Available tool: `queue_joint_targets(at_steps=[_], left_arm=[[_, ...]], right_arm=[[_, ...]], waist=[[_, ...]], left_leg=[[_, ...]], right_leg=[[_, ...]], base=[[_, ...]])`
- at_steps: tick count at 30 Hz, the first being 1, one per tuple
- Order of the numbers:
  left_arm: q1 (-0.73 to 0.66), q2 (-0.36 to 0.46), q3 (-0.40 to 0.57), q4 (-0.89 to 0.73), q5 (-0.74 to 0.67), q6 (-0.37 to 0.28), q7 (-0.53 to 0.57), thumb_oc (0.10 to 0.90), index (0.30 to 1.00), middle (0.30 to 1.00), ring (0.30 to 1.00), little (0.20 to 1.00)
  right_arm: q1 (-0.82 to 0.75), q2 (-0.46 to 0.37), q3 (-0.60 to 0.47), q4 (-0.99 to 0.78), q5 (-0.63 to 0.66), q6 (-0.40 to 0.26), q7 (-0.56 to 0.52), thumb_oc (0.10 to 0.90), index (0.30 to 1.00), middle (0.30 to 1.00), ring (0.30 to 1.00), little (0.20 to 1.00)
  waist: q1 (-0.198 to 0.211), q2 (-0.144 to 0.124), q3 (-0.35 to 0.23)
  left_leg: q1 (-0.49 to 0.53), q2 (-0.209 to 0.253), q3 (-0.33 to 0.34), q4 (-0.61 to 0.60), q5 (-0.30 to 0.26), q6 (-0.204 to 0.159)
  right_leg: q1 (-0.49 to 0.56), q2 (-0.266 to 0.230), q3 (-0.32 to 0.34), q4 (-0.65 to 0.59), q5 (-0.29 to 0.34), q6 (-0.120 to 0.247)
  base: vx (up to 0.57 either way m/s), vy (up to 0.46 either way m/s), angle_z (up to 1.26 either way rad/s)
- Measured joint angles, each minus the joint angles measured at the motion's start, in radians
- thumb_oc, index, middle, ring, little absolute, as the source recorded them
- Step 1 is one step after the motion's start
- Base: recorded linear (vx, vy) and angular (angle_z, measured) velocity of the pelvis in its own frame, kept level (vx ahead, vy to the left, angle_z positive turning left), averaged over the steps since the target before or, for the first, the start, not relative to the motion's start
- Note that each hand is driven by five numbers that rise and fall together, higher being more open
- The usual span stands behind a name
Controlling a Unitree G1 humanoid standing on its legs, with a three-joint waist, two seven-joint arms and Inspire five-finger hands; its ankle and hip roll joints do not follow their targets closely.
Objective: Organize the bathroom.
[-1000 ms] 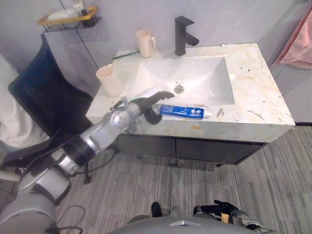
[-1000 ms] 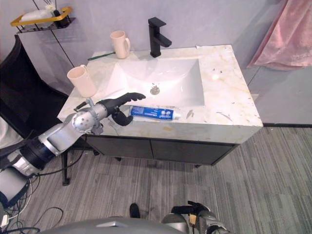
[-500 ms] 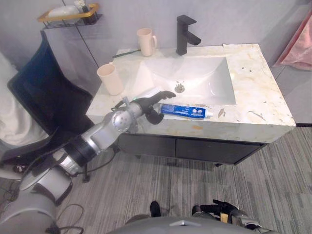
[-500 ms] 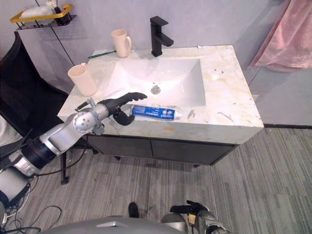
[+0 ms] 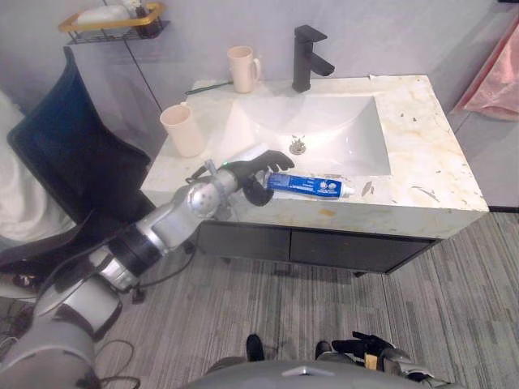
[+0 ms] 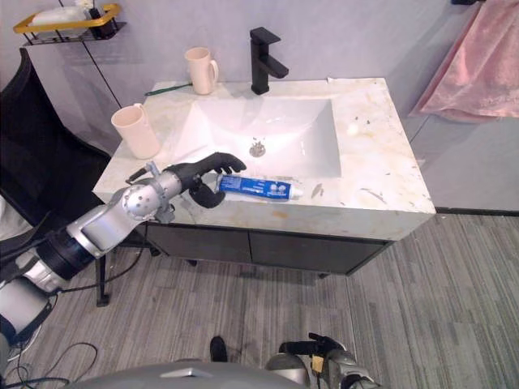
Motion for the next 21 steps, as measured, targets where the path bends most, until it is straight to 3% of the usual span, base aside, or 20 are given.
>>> queue_joint_targets(at_steps=[4, 16, 21], left_arm=[[-0.003, -0.021, -0.011, 0.0, 0.003, 0.0, -0.001, 0.4, 0.3, 0.3, 0.3, 0.3], [-0.003, -0.038, -0.032, -0.004, 0.0, 0.002, 0.003, 0.4, 0.3, 0.3, 0.3, 0.3], [0.026, -0.035, -0.024, -0.003, -0.133, -0.011, 0.072, 0.4, 0.3, 0.3, 0.3, 0.3]], right_arm=[[-0.003, 0.001, 0.0, 0.0, 0.0, 0.0, 0.0, 0.8, 0.9, 0.9, 0.9, 0.9], [-0.002, 0.0, 0.0, 0.0, 0.017, -0.003, -0.003, 0.8, 0.9, 0.9, 0.9, 0.9], [0.01, 0.0, -0.007, -0.017, 0.122, -0.031, -0.039, 0.8, 0.9, 0.9, 0.9, 0.9]], waist=[[-0.016, 0.0, 0.0], [-0.023, 0.004, -0.003], [-0.021, 0.005, -0.003]], left_leg=[[0.004, 0.0, 0.009, 0.0, 0.0, 0.0], [0.005, 0.0, 0.016, 0.0, 0.0, 0.0], [0.001, 0.002, 0.018, 0.0, 0.0, 0.0]], right_leg=[[0.004, 0.0, 0.002, 0.0, 0.0, 0.0], [0.003, 0.0, 0.002, 0.0, -0.001, 0.001], [-0.002, 0.0, 0.002, 0.0, 0.0, 0.0]], base=[[0.0, 0.0, 0.0], [0.0, 0.003, -0.01], [-0.04, 0.006, -0.01]])
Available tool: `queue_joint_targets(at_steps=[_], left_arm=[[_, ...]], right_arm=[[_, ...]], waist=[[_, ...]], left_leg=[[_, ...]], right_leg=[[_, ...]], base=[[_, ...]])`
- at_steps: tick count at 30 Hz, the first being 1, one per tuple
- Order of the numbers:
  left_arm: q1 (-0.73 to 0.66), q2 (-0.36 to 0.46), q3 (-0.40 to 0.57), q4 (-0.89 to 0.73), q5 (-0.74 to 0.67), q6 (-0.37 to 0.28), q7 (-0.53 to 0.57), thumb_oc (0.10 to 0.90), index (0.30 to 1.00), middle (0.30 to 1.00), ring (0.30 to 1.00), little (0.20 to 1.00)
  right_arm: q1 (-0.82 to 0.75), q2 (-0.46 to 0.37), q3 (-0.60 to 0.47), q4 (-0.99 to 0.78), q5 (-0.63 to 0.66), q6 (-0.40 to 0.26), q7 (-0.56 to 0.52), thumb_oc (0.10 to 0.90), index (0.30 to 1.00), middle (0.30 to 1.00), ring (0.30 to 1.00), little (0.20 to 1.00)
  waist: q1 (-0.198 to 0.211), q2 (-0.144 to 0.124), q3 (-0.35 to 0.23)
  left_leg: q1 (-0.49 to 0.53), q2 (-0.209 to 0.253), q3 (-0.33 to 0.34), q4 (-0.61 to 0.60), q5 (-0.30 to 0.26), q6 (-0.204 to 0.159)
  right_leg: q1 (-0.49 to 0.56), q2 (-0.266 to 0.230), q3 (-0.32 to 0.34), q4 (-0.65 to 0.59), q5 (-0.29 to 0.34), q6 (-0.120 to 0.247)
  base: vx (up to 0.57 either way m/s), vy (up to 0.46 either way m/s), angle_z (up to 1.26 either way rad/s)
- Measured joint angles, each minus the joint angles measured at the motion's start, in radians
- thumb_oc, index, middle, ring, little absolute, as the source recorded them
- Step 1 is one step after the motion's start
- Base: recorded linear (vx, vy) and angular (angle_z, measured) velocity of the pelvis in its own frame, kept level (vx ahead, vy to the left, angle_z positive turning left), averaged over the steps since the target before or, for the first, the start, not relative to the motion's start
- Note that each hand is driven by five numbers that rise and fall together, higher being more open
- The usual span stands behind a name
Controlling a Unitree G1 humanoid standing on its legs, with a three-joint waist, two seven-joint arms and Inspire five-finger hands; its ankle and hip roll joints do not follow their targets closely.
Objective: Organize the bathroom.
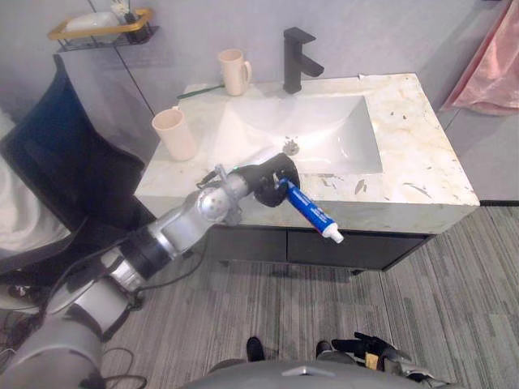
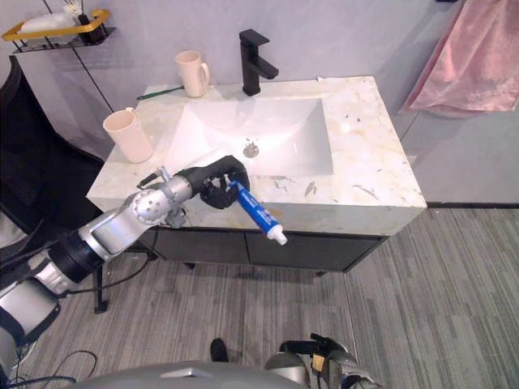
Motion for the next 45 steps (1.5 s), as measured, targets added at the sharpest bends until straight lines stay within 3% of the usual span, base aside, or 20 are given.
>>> queue_joint_targets(at_steps=[5, 8, 9, 10, 13, 16, 19, 20, 22, 24, 26, 27, 29, 31, 35, 38, 42, 45], left_arm=[[0.118, -0.006, 0.102, -0.006, -0.288, -0.054, 0.014, 0.4, 0.3, 0.3, 0.3, 0.3], [0.196, -0.028, 0.194, -0.026, -0.476, -0.054, 0.038, 0.4, 0.3, 0.3, 0.3, 0.3], [0.218, -0.04, 0.225, -0.055, -0.511, -0.049, 0.065, 0.4, 0.3, 0.3, 0.3, 0.3], [0.245, -0.057, 0.256, -0.091, -0.546, -0.049, 0.093, 0.4, 0.3, 0.3, 0.3, 0.3], [0.268, -0.091, 0.3, -0.16, -0.6, -0.048, 0.169, 0.4, 0.3, 0.3, 0.3, 0.3], [0.269, -0.101, 0.331, -0.18, -0.657, -0.048, 0.251, 0.4, 0.3, 0.3, 0.3, 0.3], [0.263, -0.102, 0.347, -0.18, -0.658, -0.048, 0.314, 0.4, 0.3, 0.3, 0.3, 0.3], [0.262, -0.107, 0.346, -0.18, -0.659, -0.048, 0.334, 0.4, 0.3, 0.3, 0.3, 0.3], [0.259, -0.142, 0.344, -0.179, -0.666, -0.048, 0.38, 0.4, 0.3, 0.3, 0.3, 0.3], [0.241, -0.183, 0.322, -0.179, -0.666, -0.047, 0.415, 0.4, 0.3, 0.3, 0.3, 0.3], [0.223, -0.204, 0.296, -0.179, -0.665, -0.044, 0.422, 0.4, 0.3, 0.3, 0.3, 0.3], [0.196, -0.221, 0.258, -0.185, -0.665, -0.041, 0.419, 0.4, 0.3, 0.3, 0.3, 0.3], [0.193, -0.222, 0.264, -0.167, -0.676, -0.038, 0.439, 0.4, 0.3, 0.3, 0.3, 0.3], [0.193, -0.196, 0.279, -0.139, -0.675, -0.038, 0.44, 0.4, 0.3, 0.3, 0.3, 0.3], [0.198, -0.151, 0.281, -0.129, -0.653, -0.038, 0.43, 0.4, 0.3, 0.3, 0.3, 0.3], [0.2, -0.125, 0.286, -0.108, -0.651, -0.038, 0.405, 0.4, 0.3, 0.3, 0.3, 0.3], [0.208, -0.115, 0.288, -0.1, -0.648, -0.038, 0.388, 0.4, 0.3, 0.3, 0.3, 0.3], [0.218, -0.116, 0.288, -0.1, -0.636, -0.038, 0.38, 0.4, 0.3, 0.3, 0.3, 0.3]], right_arm=[[0.091, -0.001, -0.073, -0.226, 0.108, -0.102, -0.162, 0.8, 0.9, 0.9, 0.9, 0.9], [0.154, 0.005, -0.158, -0.506, 0.091, -0.233, -0.397, 0.8, 0.9, 0.9, 0.9, 0.9], [0.178, 0.011, -0.214, -0.655, 0.053, -0.242, -0.509, 0.8, 0.9, 0.9, 0.9, 0.9], [0.194, 0.015, -0.252, -0.77, -0.013, -0.293, -0.609, 0.8, 0.9, 0.9, 0.9, 0.9], [0.196, 0.007, -0.399, -1.065, -0.206, -0.351, -0.829, 0.8, 0.9, 0.9, 0.9, 0.9], [0.177, -0.088, -0.529, -1.345, -0.385, -0.463, -0.905, 0.8, 0.9, 0.9, 0.9, 0.9], [0.118, -0.182, -0.566, -1.453, -0.419, -0.584, -0.868, 0.8, 0.9, 0.9, 0.9, 0.9], [0.084, -0.211, -0.564, -1.482, -0.411, -0.641, -0.817, 0.8, 0.9, 0.9, 0.9, 0.9], [-0.007, -0.231, -0.472, -1.531, -0.299, -0.677, -0.652, 0.8, 0.9, 0.9, 0.9, 0.9], [-0.106, -0.244, -0.308, -1.533, -0.197, -0.631, -0.467, 0.8, 0.9, 0.9, 0.9, 0.9], [-0.157, -0.255, -0.186, -1.527, -0.15, -0.573, -0.364, 0.8, 0.9, 0.9, 0.9, 0.9], [-0.183, -0.285, -0.031, -1.521, -0.133, -0.488, -0.2, 0.8, 0.9, 0.9, 0.9, 0.9], [-0.19, -0.283, 0.057, -1.525, -0.129, -0.473, -0.107, 0.8, 0.9, 0.9, 0.9, 0.9], [-0.201, -0.289, 0.078, -1.521, -0.122, -0.433, -0.025, 0.8, 0.9, 0.9, 0.9, 0.9], [-0.214, -0.298, 0.085, -1.494, -0.109, -0.388, 0.038, 0.8, 0.9, 0.9, 0.9, 0.9], [-0.238, -0.308, 0.106, -1.477, -0.117, -0.372, 0.045, 0.8, 0.9, 0.9, 0.9, 0.9], [-0.246, -0.307, 0.109, -1.471, -0.136, -0.372, 0.033, 0.8, 0.9, 0.9, 0.9, 0.9], [-0.241, -0.307, 0.109, -1.47, -0.137, -0.392, -0.008, 0.8, 0.9, 0.9, 0.9, 0.9]], waist=[[-0.024, -0.012, 0.01], [-0.058, -0.029, 0.026], [-0.065, -0.036, 0.036], [-0.077, -0.04, 0.045], [-0.115, -0.055, 0.063], [-0.144, -0.065, 0.072], [-0.175, -0.069, 0.073], [-0.181, -0.07, 0.073], [-0.181, -0.068, 0.072], [-0.167, -0.066, 0.071], [-0.153, -0.063, 0.07], [-0.118, -0.058, 0.066], [-0.081, -0.056, 0.065], [-0.05, -0.057, 0.066], [0.007, -0.063, 0.067], [0.031, -0.084, 0.067], [0.032, -0.121, 0.066], [0.025, -0.127, 0.066]], left_leg=[[-0.001, 0.0, 0.009, 0.0, 0.0, 0.0], [0.0, 0.0, 0.023, 0.0, -0.003, 0.004], [0.002, -0.001, 0.039, -0.001, -0.009, 0.01], [0.004, -0.002, 0.048, 0.0, -0.01, 0.012], [0.008, -0.005, 0.061, 0.0, -0.015, 0.02], [0.028, -0.005, 0.098, -0.001, -0.028, 0.022], [0.033, -0.004, 0.109, -0.001, -0.033, 0.023], [0.037, -0.002, 0.112, -0.001, -0.034, 0.021], [0.041, 0.0, 0.115, -0.002, -0.035, 0.02], [0.04, 0.002, 0.112, -0.003, -0.034, 0.02], [0.037, 0.008, 0.105, -0.002, -0.032, 0.02], [0.024, 0.009, 0.093, -0.001, -0.026, 0.02], [0.015, 0.01, 0.082, -0.001, -0.022, 0.02], [0.002, 0.006, 0.063, 0.0, -0.017, 0.023], [-0.006, -0.002, 0.037, 0.001, -0.014, 0.028], [-0.004, -0.005, 0.021, 0.001, -0.013, 0.028], [-0.004, -0.006, 0.019, 0.001, -0.013, 0.029], [-0.002, -0.007, 0.023, 0.001, -0.012, 0.03]], right_leg=[[-0.005, 0.0, 0.005, 0.001, 0.001, 0.001], [-0.01, 0.001, 0.019, 0.0, 0.003, 0.002], [-0.018, 0.002, 0.033, 0.0, 0.005, 0.003], [-0.018, 0.001, 0.044, 0.0, 0.007, 0.005], [-0.021, -0.002, 0.063, 0.0, 0.015, 0.008], [-0.02, -0.002, 0.102, 0.005, 0.017, 0.01], [-0.023, -0.001, 0.118, 0.005, 0.02, 0.01], [-0.022, 0.0, 0.122, 0.005, 0.02, 0.01], [-0.02, 0.001, 0.125, 0.005, 0.022, 0.008], [-0.021, 0.003, 0.121, 0.005, 0.024, 0.007], [-0.021, 0.004, 0.115, 0.004, 0.025, 0.007], [-0.025, 0.005, 0.101, 0.004, 0.025, 0.006], [-0.028, 0.005, 0.086, 0.005, 0.025, 0.006], [-0.032, 0.003, 0.069, 0.005, 0.025, 0.005], [-0.025, -0.004, 0.038, 0.005, 0.025, 0.006], [-0.017, -0.007, 0.026, 0.005, 0.025, 0.006], [-0.015, -0.007, 0.023, 0.005, 0.025, 0.006], [-0.015, -0.008, 0.026, 0.005, 0.025, 0.006]], base=[[-0.08, 0.021, -0.04], [-0.06, 0.05, -0.14], [-0.06, 0.098, -0.3], [-0.05, 0.073, -0.25], [-0.03, 0.107, -0.19], [-0.03, 0.119, -0.35], [-0.03, 0.056, -0.24], [-0.05, 0.032, -0.16], [-0.05, 0.013, -0.08], [-0.05, -0.005, 0.02], [-0.05, -0.013, 0.16], [-0.04, -0.023, 0.29], [-0.03, -0.025, 0.24], [-0.01, -0.026, 0.3], [0.01, -0.015, 0.28], [0.01, -0.002, 0.14], [0.01, -0.001, 0.01], [0.01, 0.003, -0.03]])
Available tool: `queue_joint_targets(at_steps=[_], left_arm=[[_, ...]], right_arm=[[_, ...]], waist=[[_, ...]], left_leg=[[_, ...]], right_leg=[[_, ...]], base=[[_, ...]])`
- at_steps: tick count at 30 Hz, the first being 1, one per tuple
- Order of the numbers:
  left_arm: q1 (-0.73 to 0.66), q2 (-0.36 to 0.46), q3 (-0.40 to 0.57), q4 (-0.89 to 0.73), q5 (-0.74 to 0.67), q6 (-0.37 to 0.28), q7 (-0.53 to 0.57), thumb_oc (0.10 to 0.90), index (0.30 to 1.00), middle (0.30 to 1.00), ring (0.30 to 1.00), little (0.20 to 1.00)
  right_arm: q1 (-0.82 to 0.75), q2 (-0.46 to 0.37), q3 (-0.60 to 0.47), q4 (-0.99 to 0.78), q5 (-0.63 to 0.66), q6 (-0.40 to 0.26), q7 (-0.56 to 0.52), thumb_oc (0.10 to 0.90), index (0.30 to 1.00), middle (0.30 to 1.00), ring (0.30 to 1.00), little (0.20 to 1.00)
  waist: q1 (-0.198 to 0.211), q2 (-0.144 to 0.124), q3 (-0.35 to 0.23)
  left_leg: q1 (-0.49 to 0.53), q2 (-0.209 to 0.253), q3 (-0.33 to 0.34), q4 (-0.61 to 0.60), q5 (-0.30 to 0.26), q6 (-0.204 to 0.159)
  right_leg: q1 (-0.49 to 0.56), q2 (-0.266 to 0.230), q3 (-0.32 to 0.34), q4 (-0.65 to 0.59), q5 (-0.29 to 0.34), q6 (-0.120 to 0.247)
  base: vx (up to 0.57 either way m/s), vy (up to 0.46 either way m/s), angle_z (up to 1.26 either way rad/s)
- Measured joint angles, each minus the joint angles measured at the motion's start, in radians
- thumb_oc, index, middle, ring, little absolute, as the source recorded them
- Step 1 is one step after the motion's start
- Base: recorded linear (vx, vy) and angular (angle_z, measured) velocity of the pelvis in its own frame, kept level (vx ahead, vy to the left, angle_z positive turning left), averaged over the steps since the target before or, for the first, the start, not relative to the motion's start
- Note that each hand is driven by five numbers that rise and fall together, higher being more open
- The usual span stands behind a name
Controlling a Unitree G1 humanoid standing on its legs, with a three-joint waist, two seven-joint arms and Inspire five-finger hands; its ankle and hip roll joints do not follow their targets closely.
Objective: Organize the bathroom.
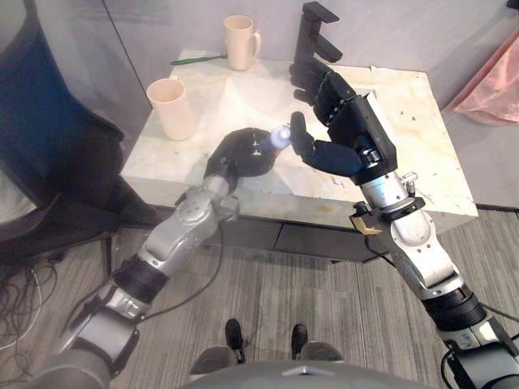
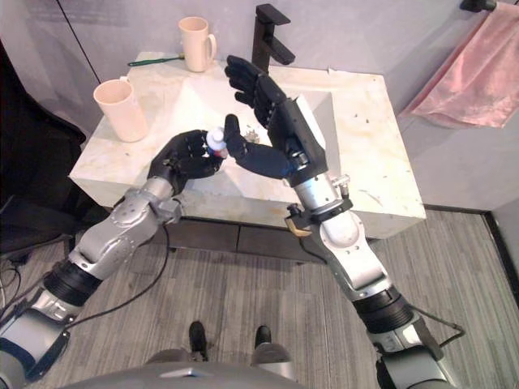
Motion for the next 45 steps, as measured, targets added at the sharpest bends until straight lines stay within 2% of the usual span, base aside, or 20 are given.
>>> queue_joint_targets(at_steps=[4, 7, 11, 12, 13, 14, 17, 20, 24, 28, 43, 45], left_arm=[[0.002, -0.005, 0.0, -0.001, 0.028, -0.004, -0.013, 0.4, 0.3, 0.3, 0.3, 0.3], [0.005, -0.015, 0.0, -0.001, 0.029, -0.008, -0.016, 0.4, 0.3, 0.3, 0.3, 0.3], [0.005, -0.014, 0.0, -0.001, 0.03, -0.008, 0.0, 0.4, 0.3, 0.3, 0.3, 0.3], [0.005, -0.014, 0.0, -0.001, 0.031, -0.008, 0.0, 0.4, 0.3, 0.3, 0.3, 0.3], [0.005, -0.015, 0.0, -0.001, 0.049, -0.008, 0.001, 0.4, 0.3, 0.3, 0.3, 0.3], [0.005, -0.019, 0.0, -0.002, 0.059, -0.008, 0.001, 0.4, 0.3, 0.3, 0.3, 0.3], [0.005, -0.02, 0.0, -0.003, 0.067, -0.008, 0.0, 0.4, 0.3, 0.3, 0.3, 0.3], [0.005, -0.02, 0.0, -0.003, 0.067, -0.008, 0.0, 0.4, 0.3, 0.3, 0.3, 0.3], [0.005, -0.019, 0.0, -0.004, 0.067, -0.008, 0.002, 0.4, 0.3, 0.3, 0.3, 0.3], [0.008, -0.016, 0.0, -0.004, 0.067, -0.008, 0.0, 0.4, 0.3, 0.3, 0.3, 0.3], [0.01, 0.02, 0.0, -0.004, 0.067, -0.008, -0.019, 0.4, 0.3, 0.3, 0.3, 0.3], [0.011, 0.02, 0.0, -0.004, 0.067, -0.008, -0.02, 0.4, 0.3, 0.3, 0.3, 0.3]], right_arm=[[0.008, 0.003, -0.012, 0.016, -0.012, -0.06, -0.103, 0.8, 0.9, 0.9, 0.9, 0.9], [0.055, 0.038, -0.079, 0.016, -0.041, -0.15, -0.193, 0.8, 0.9, 0.9, 0.9, 0.9], [0.085, 0.039, -0.136, 0.015, 0.052, -0.214, -0.143, 0.8, 0.9, 0.9, 0.9, 0.9], [0.086, 0.039, -0.142, 0.013, 0.076, -0.214, -0.119, 0.8, 0.9, 0.9, 0.9, 0.9], [0.087, 0.039, -0.15, 0.012, 0.145, -0.214, -0.035, 0.8, 0.9, 0.9, 0.9, 0.9], [0.088, 0.039, -0.149, 0.013, 0.167, -0.213, 0.006, 0.8, 0.9, 0.9, 0.9, 0.9], [0.089, 0.038, -0.141, 0.012, 0.174, -0.191, 0.097, 0.8, 0.9, 0.9, 0.9, 0.9], [0.09, 0.037, -0.115, 0.012, 0.177, -0.153, 0.158, 0.8, 0.9, 0.9, 0.9, 0.9], [0.107, 0.033, -0.046, 0.012, 0.19, -0.052, 0.255, 0.8, 0.9, 0.9, 0.9, 0.9], [0.137, 0.025, -0.026, 0.012, 0.189, -0.012, 0.285, 0.8, 0.9, 0.9, 0.9, 0.9], [0.183, 0.021, -0.047, 0.013, 0.151, -0.025, 0.239, 0.8, 0.9, 0.9, 0.9, 0.9], [0.185, 0.021, -0.054, 0.013, 0.151, -0.027, 0.234, 0.723, 0.785, 0.785, 0.785, 0.785]], waist=[[-0.015, 0.0, 0.0], [-0.032, 0.001, 0.0], [-0.067, 0.003, -0.001], [-0.071, 0.004, -0.001], [-0.083, 0.006, -0.001], [-0.085, 0.008, -0.001], [-0.086, 0.012, -0.002], [-0.082, 0.018, -0.002], [-0.077, 0.02, -0.002], [-0.065, 0.02, -0.002], [-0.056, 0.019, -0.002], [-0.056, 0.019, -0.002]], left_leg=[[0.007, -0.001, 0.013, -0.001, 0.001, 0.001], [0.008, 0.0, 0.024, -0.001, 0.001, 0.001], [0.009, 0.002, 0.028, -0.001, 0.001, 0.001], [0.009, 0.002, 0.03, -0.001, 0.001, 0.001], [0.009, 0.003, 0.032, -0.001, 0.001, 0.001], [0.01, 0.004, 0.034, -0.001, 0.001, 0.001], [0.01, 0.005, 0.035, -0.001, 0.001, 0.0], [0.01, 0.006, 0.035, -0.001, 0.0, 0.0], [0.01, 0.006, 0.033, -0.001, 0.0, 0.0], [0.009, 0.006, 0.032, -0.001, 0.0, 0.0], [0.008, 0.005, 0.032, -0.001, 0.0, 0.0], [0.009, 0.005, 0.032, -0.001, 0.0, 0.0]], right_leg=[[0.002, 0.0, 0.006, 0.0, -0.001, 0.002], [-0.002, 0.001, 0.018, -0.005, -0.001, 0.002], [-0.005, 0.001, 0.029, -0.005, -0.001, 0.003], [-0.005, 0.001, 0.029, -0.005, -0.001, 0.003], [-0.005, 0.003, 0.03, -0.005, 0.0, 0.003], [-0.005, 0.004, 0.031, -0.005, 0.0, 0.003], [-0.006, 0.008, 0.031, -0.005, 0.0, 0.002], [-0.006, 0.008, 0.031, -0.005, -0.001, 0.002], [-0.006, 0.006, 0.03, -0.005, -0.001, 0.002], [-0.006, 0.006, 0.029, -0.005, -0.001, 0.002], [-0.006, 0.006, 0.029, -0.005, -0.001, 0.003], [-0.006, 0.006, 0.029, -0.005, -0.001, 0.003]], base=[[0.02, 0.014, -0.08], [0.02, 0.015, -0.09], [0.02, -0.003, -0.07], [0.01, -0.003, -0.06], [0.01, -0.002, -0.05], [0.01, -0.001, -0.04], [0.0, 0.0, 0.0], [0.0, 0.0, 0.0], [0.0, 0.0, 0.0], [0.0, 0.0, 0.0], [0.0, 0.0, 0.0], [0.0, 0.0, 0.0]])
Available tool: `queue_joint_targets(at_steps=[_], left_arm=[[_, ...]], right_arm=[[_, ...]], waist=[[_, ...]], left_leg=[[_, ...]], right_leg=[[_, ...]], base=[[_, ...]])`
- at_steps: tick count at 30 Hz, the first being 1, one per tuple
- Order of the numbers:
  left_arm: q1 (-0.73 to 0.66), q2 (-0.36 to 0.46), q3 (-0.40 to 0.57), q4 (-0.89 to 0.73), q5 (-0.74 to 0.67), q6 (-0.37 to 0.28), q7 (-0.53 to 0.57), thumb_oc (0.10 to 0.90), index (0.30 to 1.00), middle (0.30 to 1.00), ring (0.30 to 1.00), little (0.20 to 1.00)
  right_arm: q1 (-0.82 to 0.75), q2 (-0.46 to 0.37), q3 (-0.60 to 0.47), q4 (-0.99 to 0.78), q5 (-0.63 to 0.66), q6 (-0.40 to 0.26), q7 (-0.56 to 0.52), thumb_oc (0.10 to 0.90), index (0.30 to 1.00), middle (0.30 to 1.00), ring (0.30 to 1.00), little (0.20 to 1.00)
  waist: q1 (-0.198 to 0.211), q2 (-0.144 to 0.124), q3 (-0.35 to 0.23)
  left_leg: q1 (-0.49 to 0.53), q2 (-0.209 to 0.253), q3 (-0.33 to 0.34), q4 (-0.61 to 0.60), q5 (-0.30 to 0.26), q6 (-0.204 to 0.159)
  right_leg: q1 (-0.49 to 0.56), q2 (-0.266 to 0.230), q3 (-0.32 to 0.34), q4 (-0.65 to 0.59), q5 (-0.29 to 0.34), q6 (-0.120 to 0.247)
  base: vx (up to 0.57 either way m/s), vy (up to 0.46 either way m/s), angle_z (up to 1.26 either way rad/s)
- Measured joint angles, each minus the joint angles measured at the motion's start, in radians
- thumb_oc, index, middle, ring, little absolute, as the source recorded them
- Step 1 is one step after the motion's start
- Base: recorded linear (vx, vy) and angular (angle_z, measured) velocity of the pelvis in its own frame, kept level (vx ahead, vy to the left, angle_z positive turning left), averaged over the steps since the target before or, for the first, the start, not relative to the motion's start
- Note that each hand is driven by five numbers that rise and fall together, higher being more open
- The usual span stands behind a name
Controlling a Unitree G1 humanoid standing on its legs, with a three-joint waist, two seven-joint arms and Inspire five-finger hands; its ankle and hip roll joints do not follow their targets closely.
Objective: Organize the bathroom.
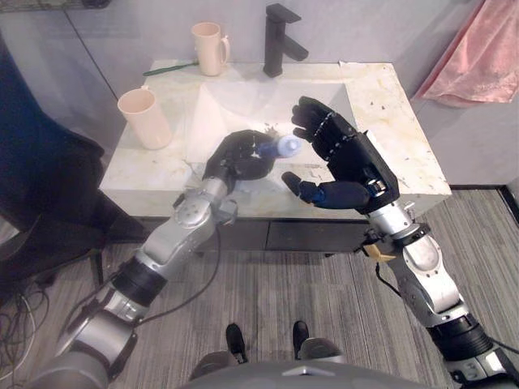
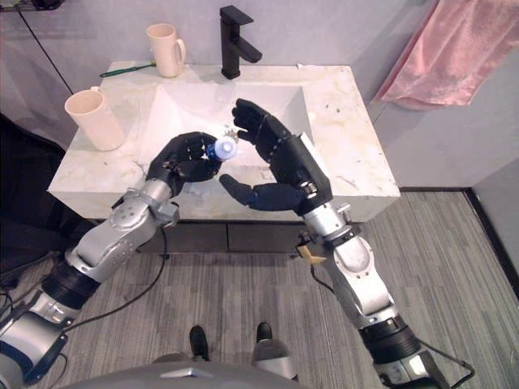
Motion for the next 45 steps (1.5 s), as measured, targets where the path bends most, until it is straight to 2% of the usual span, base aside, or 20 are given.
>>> queue_joint_targets(at_steps=[1, 3, 4, 5, 6, 7, 9, 12, 14, 15, 18, 21, 23, 27, 29, 35, 45], left_arm=[[0.0, 0.0, 0.0, 0.0, 0.0, 0.0, 0.0, 0.4, 0.3, 0.3, 0.3, 0.3], [0.0, 0.0, 0.0, 0.0, 0.0, 0.0, 0.0, 0.4, 0.3, 0.3, 0.3, 0.3], [0.0, 0.0, 0.0, 0.0, 0.0, 0.0, 0.0, 0.4, 0.3, 0.3, 0.3, 0.3], [0.0, 0.0, 0.0, 0.0, 0.0, 0.0, 0.0, 0.4, 0.3, 0.3, 0.3, 0.3], [0.0, 0.0, 0.0, 0.0, 0.0, 0.0, 0.0, 0.4, 0.3, 0.3, 0.3, 0.3], [0.0, 0.0, 0.0, 0.0, 0.0, 0.0, -0.001, 0.4, 0.3, 0.3, 0.3, 0.3], [0.0, 0.0, 0.0, 0.0, 0.0, 0.0, 0.0, 0.4, 0.3, 0.3, 0.3, 0.3], [0.0, 0.0, 0.0, 0.0, 0.0, 0.0, 0.0, 0.4, 0.3, 0.3, 0.3, 0.3], [0.0, 0.0, 0.0, 0.0, 0.0, 0.0, 0.0, 0.4, 0.3, 0.3, 0.3, 0.3], [0.0, -0.001, 0.0, 0.0, 0.0, 0.0, 0.0, 0.4, 0.3, 0.3, 0.3, 0.3], [0.002, 0.0, 0.0, 0.0, 0.001, 0.0, -0.018, 0.4, 0.3, 0.3, 0.3, 0.3], [0.007, -0.002, 0.0, 0.0, 0.0, 0.0, -0.024, 0.4, 0.3, 0.3, 0.3, 0.3], [0.007, -0.002, 0.0, 0.0, 0.0, 0.0, -0.025, 0.4, 0.3, 0.3, 0.3, 0.3], [0.016, -0.004, 0.0, -0.003, 0.0, 0.0, -0.041, 0.4, 0.3, 0.3, 0.3, 0.3], [0.027, -0.011, 0.0, -0.006, -0.001, 0.0, -0.04, 0.4, 0.3, 0.3, 0.3, 0.3], [0.029, -0.01, 0.0, -0.006, 0.0, 0.0, -0.029, 0.4, 0.3, 0.3, 0.3, 0.3], [0.029, -0.01, 0.0, -0.006, 0.0, 0.0, -0.029, 0.4, 0.3, 0.3, 0.3, 0.3]], right_arm=[[0.001, 0.0, -0.002, 0.0, 0.0, -0.002, -0.003, 0.7, 0.749, 0.749, 0.749, 0.749], [0.003, 0.0, -0.003, 0.0, 0.0, -0.017, -0.009, 0.598, 0.596, 0.596, 0.596, 0.596], [0.003, 0.0, -0.004, 0.0, 0.0, -0.019, -0.009, 0.602, 0.604, 0.604, 0.604, 0.604], [0.003, 0.0, -0.004, 0.0, 0.0, -0.019, -0.007, 0.744, 0.815, 0.815, 0.815, 0.815], [0.003, 0.0, -0.004, 0.0, 0.0, -0.019, -0.006, 0.725, 0.787, 0.787, 0.787, 0.787], [0.003, 0.0, -0.004, 0.0, 0.0, -0.019, -0.005, 0.725, 0.787, 0.787, 0.787, 0.787], [0.003, 0.0, -0.003, 0.0, 0.0, -0.019, 0.002, 0.745, 0.818, 0.818, 0.818, 0.818], [0.003, 0.0, -0.001, 0.0, 0.0, -0.019, 0.015, 0.725, 0.787, 0.787, 0.787, 0.787], [0.003, 0.0, 0.003, 0.0, 0.001, -0.019, 0.02, 0.671, 0.707, 0.707, 0.707, 0.707], [0.001, 0.0, 0.01, 0.0, 0.001, -0.019, 0.02, 0.591, 0.587, 0.587, 0.587, 0.587], [-0.001, 0.0, 0.007, 0.002, 0.001, -0.019, 0.0, 0.607, 0.611, 0.611, 0.611, 0.611], [-0.01, 0.0, 0.003, 0.009, 0.0, -0.019, -0.011, 0.591, 0.587, 0.587, 0.587, 0.587], [-0.01, 0.0, 0.003, 0.009, 0.0, -0.019, -0.011, 0.522, 0.484, 0.484, 0.484, 0.484], [-0.029, 0.0, -0.002, 0.026, -0.001, -0.019, -0.017, 0.496, 0.444, 0.444, 0.444, 0.444], [-0.03, 0.0, -0.002, 0.029, -0.002, -0.018, -0.018, 0.515, 0.472, 0.472, 0.472, 0.472], [-0.03, 0.0, 0.004, 0.032, -0.002, -0.019, -0.015, 0.4, 0.3, 0.3, 0.3, 0.3], [-0.03, 0.0, 0.004, 0.033, -0.002, -0.019, -0.015, 0.4, 0.3, 0.3, 0.3, 0.3]], waist=[[0.0, 0.0, 0.0], [0.0, 0.0, 0.0], [-0.001, 0.0, 0.0], [-0.001, 0.0, 0.0], [0.0, 0.0, 0.0], [0.001, 0.0, 0.0], [0.002, 0.0, 0.0], [0.004, 0.0, 0.0], [0.005, 0.0, 0.0], [0.005, 0.0, 0.0], [0.007, -0.001, 0.0], [0.007, -0.001, 0.0], [0.007, -0.001, 0.0], [0.006, -0.001, 0.0], [0.007, -0.001, 0.0], [0.007, -0.001, 0.0], [0.006, -0.001, 0.0]], left_leg=[[0.0, 0.0, 0.0, 0.0, 0.0, 0.0], [0.0, 0.0, 0.0, 0.0, 0.0, 0.0], [0.0, 0.0, 0.0, 0.0, 0.0, 0.0], [0.0, 0.0, 0.0, 0.0, 0.0, 0.0], [0.0, 0.0, 0.0, 0.0, 0.0, 0.0], [0.0, 0.0, 0.0, 0.0, 0.0, 0.0], [0.0, 0.0, 0.0, 0.0, 0.0, 0.0], [0.0, 0.0, 0.0, 0.0, 0.0, 0.0], [0.0, 0.0, 0.0, 0.0, 0.0, 0.0], [0.0, 0.0, -0.001, 0.0, 0.0, 0.0], [0.0, 0.0, -0.002, 0.0, 0.0, 0.0], [0.0, 0.0, -0.002, 0.0, 0.0, 0.0], [0.0, 0.0, -0.003, 0.0, 0.0, 0.0], [0.0, 0.0, -0.004, 0.0, 0.0, 0.0], [0.0, 0.0, -0.006, 0.0, 0.0, 0.0], [0.0, 0.0, -0.007, 0.0, 0.0, 0.0], [0.0, 0.0, -0.006, 0.0, 0.0, 0.0]], right_leg=[[0.0, 0.0, 0.0, 0.0, 0.0, 0.0], [0.0, 0.0, 0.0, 0.0, 0.0, 0.0], [0.0, 0.0, 0.0, 0.0, 0.0, 0.0], [0.0, 0.0, 0.0, 0.0, 0.0, 0.0], [0.0, 0.0, 0.0, 0.0, 0.0, 0.0], [0.0, 0.0, 0.0, 0.0, 0.0, 0.0], [0.0, 0.0, 0.0, 0.0, 0.0, 0.0], [0.0, 0.0, 0.0, 0.0, 0.0, 0.0], [0.0, 0.0, -0.001, 0.0, 0.0, 0.0], [0.001, 0.0, -0.001, 0.0, 0.0, 0.0], [0.001, 0.0, -0.002, 0.0, 0.0, 0.0], [0.001, 0.0, -0.002, 0.0, 0.0, 0.0], [0.002, 0.0, -0.003, 0.0, 0.0, 0.0], [0.002, 0.0, -0.004, 0.0, 0.0, 0.0], [0.003, 0.0, -0.007, 0.001, 0.0, 0.0], [0.003, 0.0, -0.007, 0.0, 0.0, 0.0], [0.003, 0.0, -0.007, 0.0, 0.0, 0.0]], base=[[0.0, 0.0, 0.0], [0.0, 0.0, 0.0], [0.0, 0.0, 0.0], [0.0, 0.0, 0.0], [0.0, 0.0, 0.0], [0.0, 0.0, 0.0], [0.0, 0.0, 0.0], [0.0, 0.0, 0.0], [0.0, 0.0, 0.0], [0.0, 0.0, 0.0], [0.0, 0.0, 0.0], [0.0, 0.0, 0.0], [0.0, 0.0, 0.0], [0.0, 0.0, 0.0], [0.0, 0.0, 0.0], [0.0, 0.0, 0.0], [0.0, 0.0, 0.0]])
